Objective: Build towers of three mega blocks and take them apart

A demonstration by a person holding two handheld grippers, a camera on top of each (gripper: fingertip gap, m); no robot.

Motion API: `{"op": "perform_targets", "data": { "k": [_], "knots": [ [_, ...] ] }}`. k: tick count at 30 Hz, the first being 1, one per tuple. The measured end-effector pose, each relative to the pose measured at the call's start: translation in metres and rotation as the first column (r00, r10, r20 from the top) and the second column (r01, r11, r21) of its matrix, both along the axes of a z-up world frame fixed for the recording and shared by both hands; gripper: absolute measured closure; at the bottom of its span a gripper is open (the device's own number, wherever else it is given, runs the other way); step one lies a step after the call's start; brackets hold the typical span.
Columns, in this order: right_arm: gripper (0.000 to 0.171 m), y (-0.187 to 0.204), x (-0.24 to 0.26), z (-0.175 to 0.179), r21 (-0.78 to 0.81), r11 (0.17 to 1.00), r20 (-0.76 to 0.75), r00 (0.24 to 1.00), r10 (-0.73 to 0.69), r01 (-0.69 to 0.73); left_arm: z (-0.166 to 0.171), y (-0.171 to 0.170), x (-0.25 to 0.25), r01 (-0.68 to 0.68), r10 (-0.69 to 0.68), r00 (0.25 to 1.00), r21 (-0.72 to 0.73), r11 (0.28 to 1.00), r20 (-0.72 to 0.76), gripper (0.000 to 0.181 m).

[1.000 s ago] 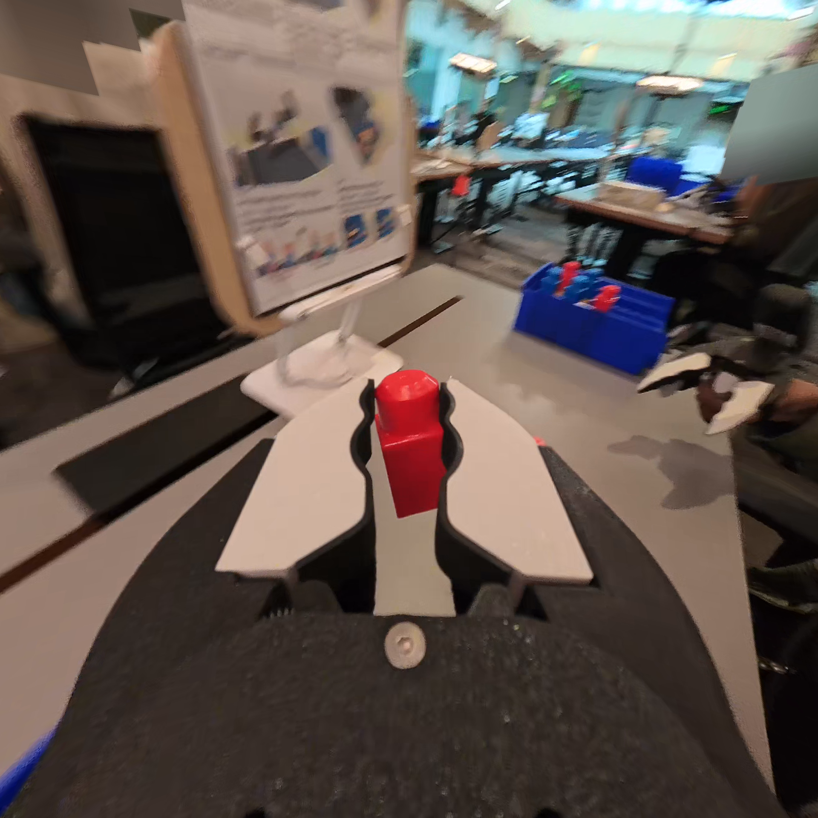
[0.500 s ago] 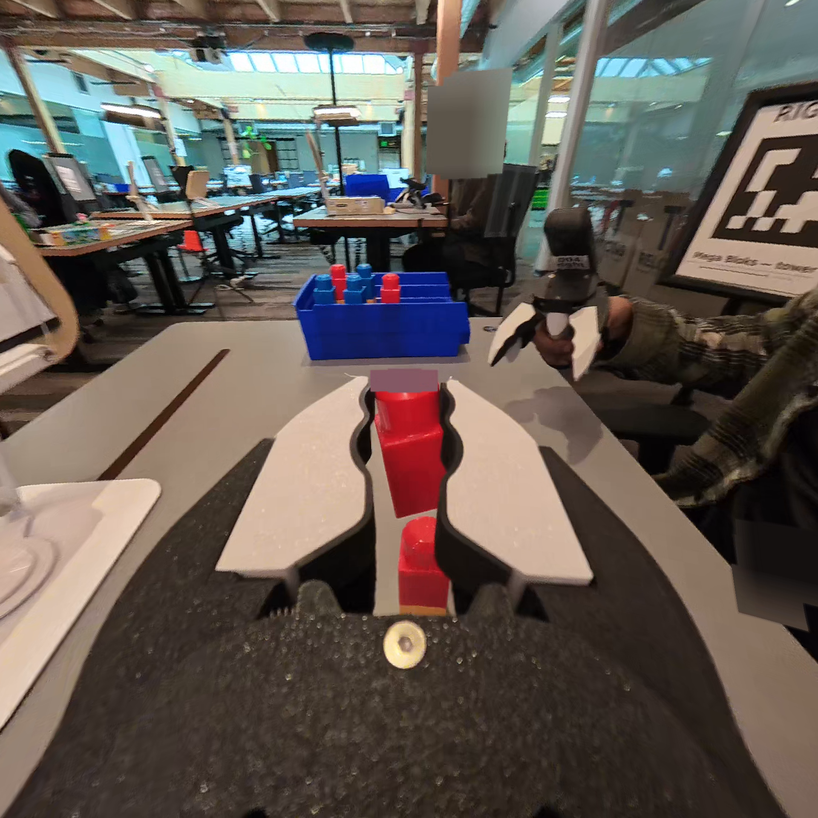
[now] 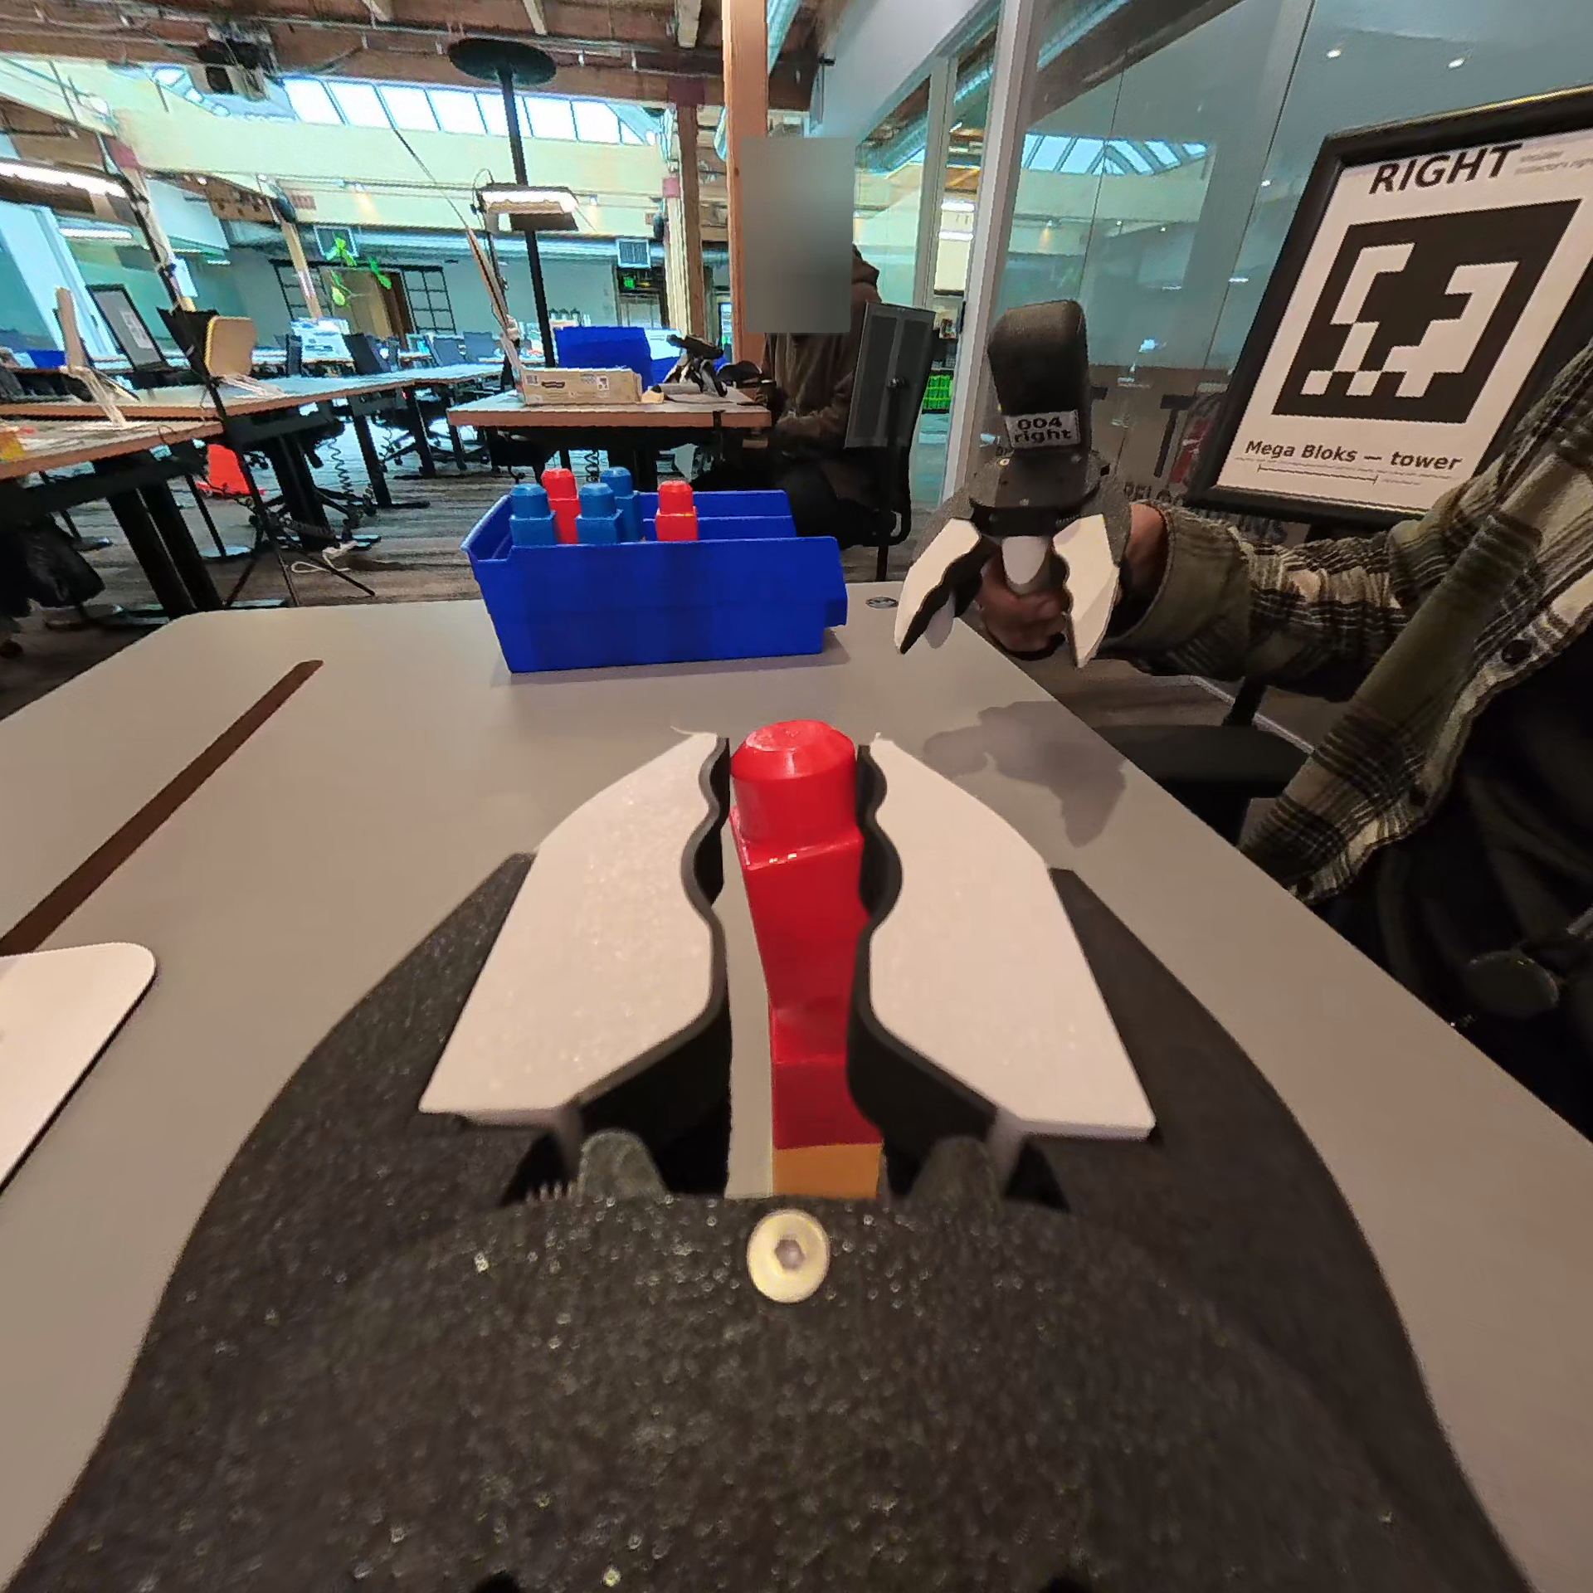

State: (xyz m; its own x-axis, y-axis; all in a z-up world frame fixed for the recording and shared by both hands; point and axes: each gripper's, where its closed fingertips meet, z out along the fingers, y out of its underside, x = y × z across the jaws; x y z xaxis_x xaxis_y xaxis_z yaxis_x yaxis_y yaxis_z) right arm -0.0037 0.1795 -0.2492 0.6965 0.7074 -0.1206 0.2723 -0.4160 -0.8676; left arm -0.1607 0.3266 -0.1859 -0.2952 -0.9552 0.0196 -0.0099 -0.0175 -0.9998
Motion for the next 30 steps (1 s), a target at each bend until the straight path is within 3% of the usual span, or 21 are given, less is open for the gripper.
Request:
{"op": "perform_targets", "data": {
  "k": [7,25,30],
  "knots": [
    [0.082,0.002,-0.002,-0.001,-0.005,1.000,0.010,1.000,0.008,-0.007,-0.017,-0.001,-0.001,0.028,-0.029,0.999,-0.043,0.999,-0.026,0.154],
    [0.081,0.006,-0.004,0.002,0.000,1.000,0.015,1.000,0.010,-0.010,-0.013,-0.002,-0.012,0.036,-0.035,0.999,0.035,0.999,-0.032,0.154],
    [0.081,0.004,-0.003,0.002,-0.002,1.000,0.021,1.000,0.009,-0.009,-0.009,-0.001,-0.011,0.023,-0.023,0.999,0.031,0.999,-0.030,0.144]
  ]
}}
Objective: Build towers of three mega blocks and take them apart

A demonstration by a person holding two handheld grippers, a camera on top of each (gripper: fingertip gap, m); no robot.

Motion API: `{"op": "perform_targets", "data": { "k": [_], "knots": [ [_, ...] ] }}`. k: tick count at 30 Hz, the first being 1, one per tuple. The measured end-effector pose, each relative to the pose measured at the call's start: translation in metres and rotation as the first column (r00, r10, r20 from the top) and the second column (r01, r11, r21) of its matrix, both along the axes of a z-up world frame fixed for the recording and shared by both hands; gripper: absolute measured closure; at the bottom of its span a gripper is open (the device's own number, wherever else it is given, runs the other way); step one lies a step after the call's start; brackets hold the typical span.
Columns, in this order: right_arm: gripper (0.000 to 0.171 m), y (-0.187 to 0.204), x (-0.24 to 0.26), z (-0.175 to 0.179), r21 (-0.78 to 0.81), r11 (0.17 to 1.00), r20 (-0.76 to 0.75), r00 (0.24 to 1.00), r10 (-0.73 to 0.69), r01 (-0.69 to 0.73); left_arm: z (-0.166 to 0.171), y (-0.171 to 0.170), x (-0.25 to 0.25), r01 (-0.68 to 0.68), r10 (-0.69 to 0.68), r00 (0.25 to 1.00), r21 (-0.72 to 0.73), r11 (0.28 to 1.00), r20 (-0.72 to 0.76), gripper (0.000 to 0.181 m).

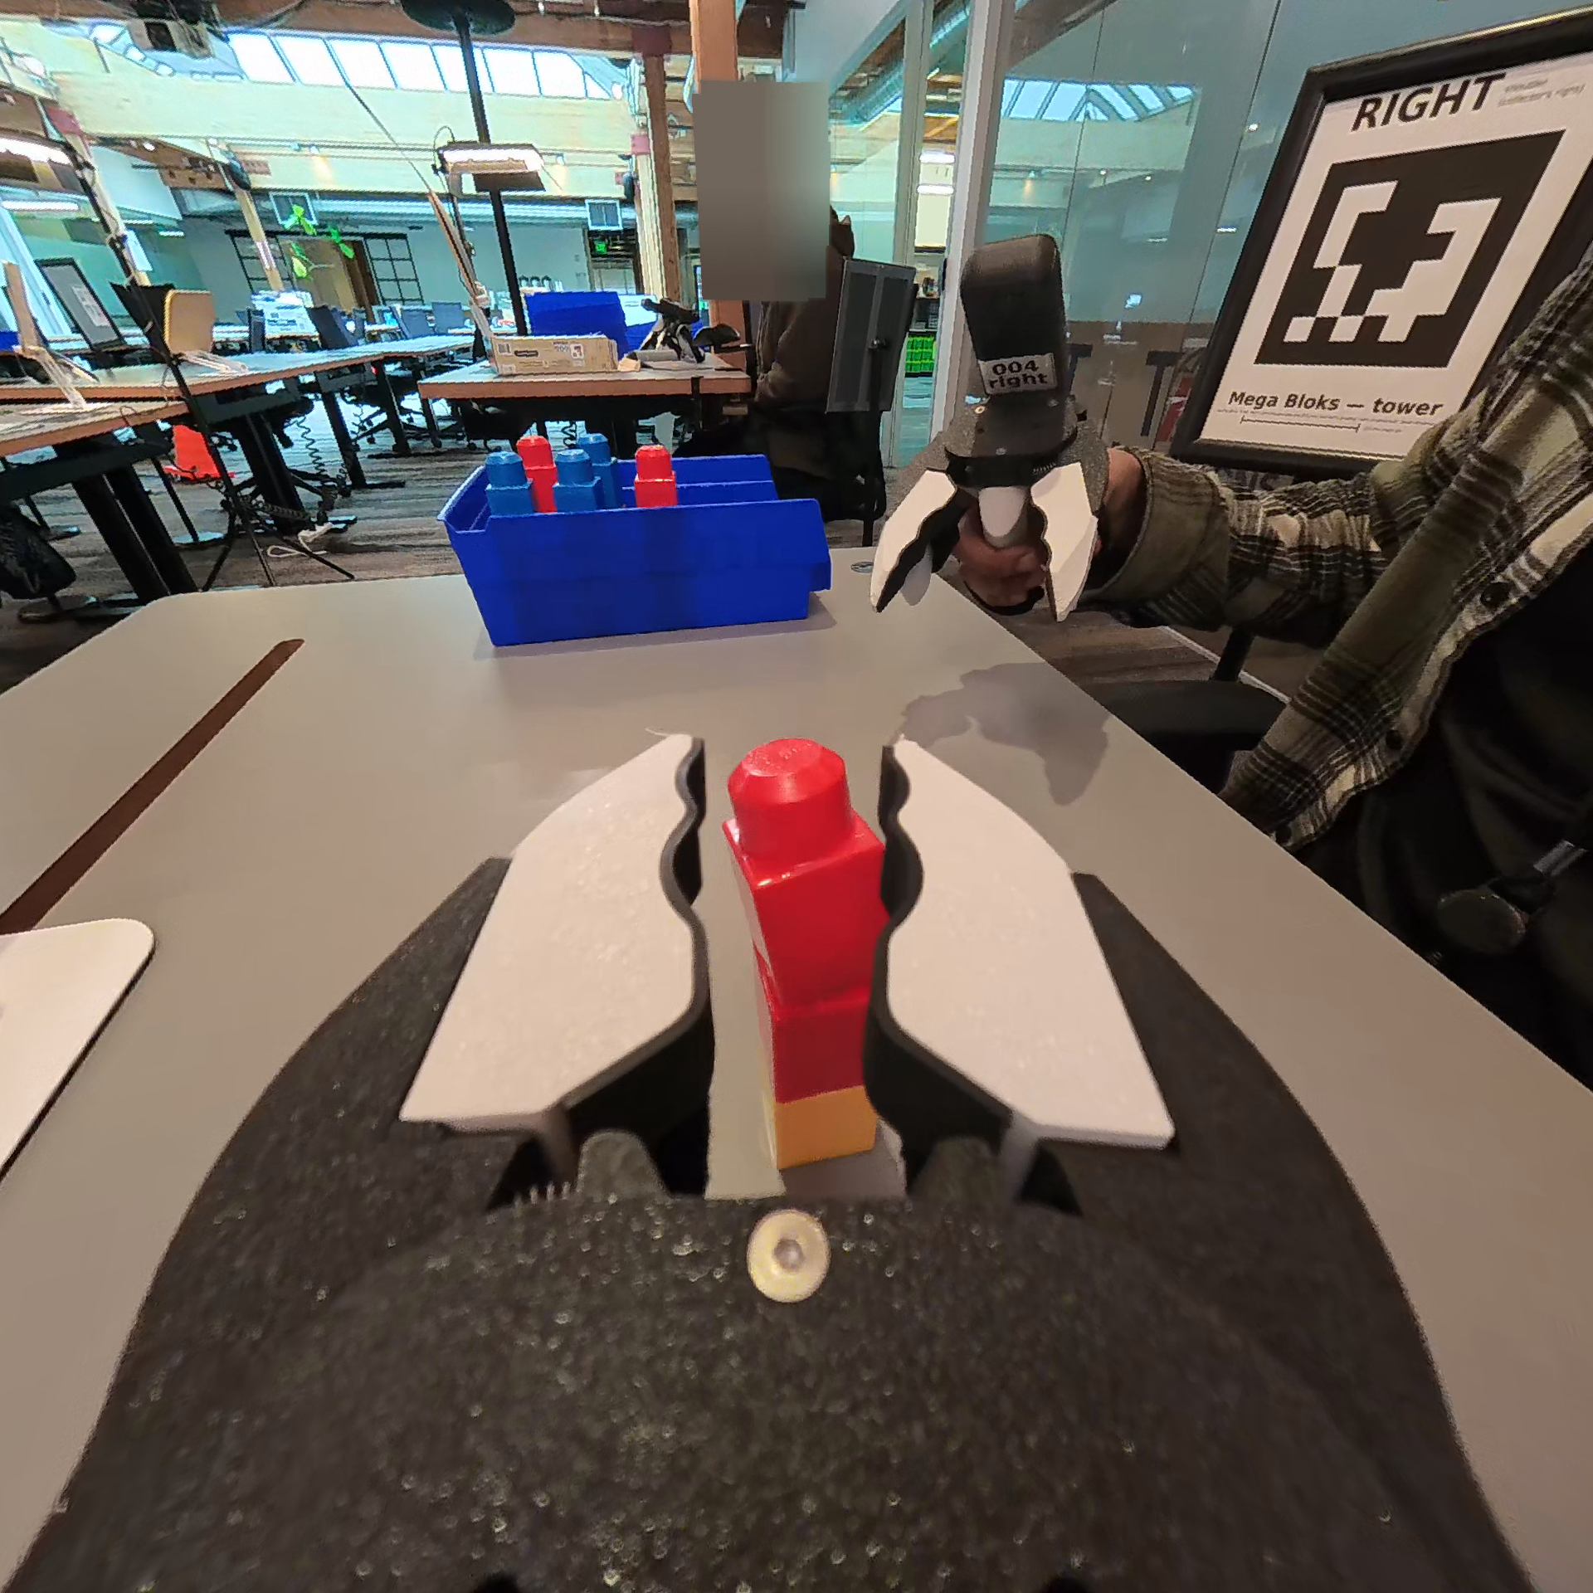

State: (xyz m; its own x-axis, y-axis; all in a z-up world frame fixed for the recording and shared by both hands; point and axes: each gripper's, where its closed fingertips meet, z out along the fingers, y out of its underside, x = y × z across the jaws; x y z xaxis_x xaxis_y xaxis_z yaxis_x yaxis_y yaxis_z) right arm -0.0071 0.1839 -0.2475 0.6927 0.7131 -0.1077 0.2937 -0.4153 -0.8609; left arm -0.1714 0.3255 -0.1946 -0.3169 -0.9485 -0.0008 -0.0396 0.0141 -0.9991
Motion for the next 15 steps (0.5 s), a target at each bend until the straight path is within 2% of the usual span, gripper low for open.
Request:
{"op": "perform_targets", "data": {
  "k": [3,6,11,15],
  "knots": [
    [0.081,-0.001,0.000,0.002,0.004,1.000,-0.003,1.000,0.000,0.000,0.002,0.000,-0.001,-0.005,0.005,1.000,-0.006,1.000,0.002,0.140],
    [0.080,0.001,-0.003,0.004,0.008,1.000,0.007,1.000,0.019,-0.019,0.010,0.004,-0.008,-0.031,0.032,0.999,-0.020,0.999,0.013,0.129],
    [0.079,0.024,-0.030,0.036,0.086,0.982,0.043,0.985,0.167,-0.170,0.020,0.013,-0.039,-0.163,0.164,0.986,-0.036,0.986,0.010,0.105],
    [0.078,0.064,-0.065,0.060,0.124,0.934,0.152,0.936,0.317,-0.336,-0.001,0.017,-0.064,-0.298,0.297,0.953,-0.011,0.954,-0.066,0.094]
  ]
}}
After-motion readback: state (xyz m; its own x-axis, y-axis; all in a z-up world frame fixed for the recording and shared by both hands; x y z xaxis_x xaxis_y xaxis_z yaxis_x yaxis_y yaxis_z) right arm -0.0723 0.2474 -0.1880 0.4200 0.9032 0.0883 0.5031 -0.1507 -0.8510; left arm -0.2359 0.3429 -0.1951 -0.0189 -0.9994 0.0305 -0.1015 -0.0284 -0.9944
